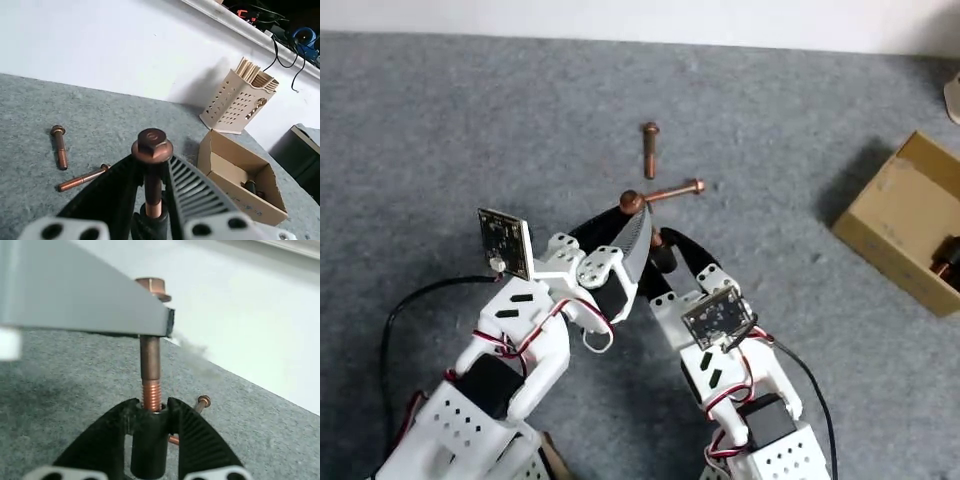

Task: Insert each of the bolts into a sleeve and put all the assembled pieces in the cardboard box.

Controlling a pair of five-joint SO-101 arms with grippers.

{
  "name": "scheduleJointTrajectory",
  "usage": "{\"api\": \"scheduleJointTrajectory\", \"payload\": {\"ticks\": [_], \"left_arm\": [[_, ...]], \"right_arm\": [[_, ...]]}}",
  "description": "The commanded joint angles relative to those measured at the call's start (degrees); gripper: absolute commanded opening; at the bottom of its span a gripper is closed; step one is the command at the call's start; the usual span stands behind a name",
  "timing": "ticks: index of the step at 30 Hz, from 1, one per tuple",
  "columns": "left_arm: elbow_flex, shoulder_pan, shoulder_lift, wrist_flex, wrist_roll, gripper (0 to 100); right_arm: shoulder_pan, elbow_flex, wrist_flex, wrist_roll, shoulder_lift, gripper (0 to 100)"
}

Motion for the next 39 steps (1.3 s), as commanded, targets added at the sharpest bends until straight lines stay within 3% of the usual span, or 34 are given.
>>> {"api": "scheduleJointTrajectory", "payload": {"ticks": [1, 7, 19, 21, 28, 39], "left_arm": [[-1.45, 1.19, -0.66, 0.62, -0.53, 1], [-0.92, 6.81, -0.75, 4.84, -0.79, 1], [-0.40, 2.68, -0.92, 5.19, -0.88, 1], [-0.40, 2.51, -0.92, 5.19, -0.79, 7], [1.10, 2.95, -1.01, 5.45, -0.44, 40], [1.19, 2.33, -1.27, 5.36, -0.35, 39]], "right_arm": [[0.04, 6.20, -1.54, 0.53, -0.84, 0.5], [0.22, 6.02, -1.54, 0.62, -0.84, 0.5], [0.75, 6.02, -1.54, 0.53, -0.84, 0.5], [0.75, 6.02, -1.54, 0.53, -0.84, 0.5], [0.75, 6.11, -1.54, 0.53, -0.84, 0.5], [0.92, 6.11, -1.27, 0.53, -0.84, 0.5]]}}
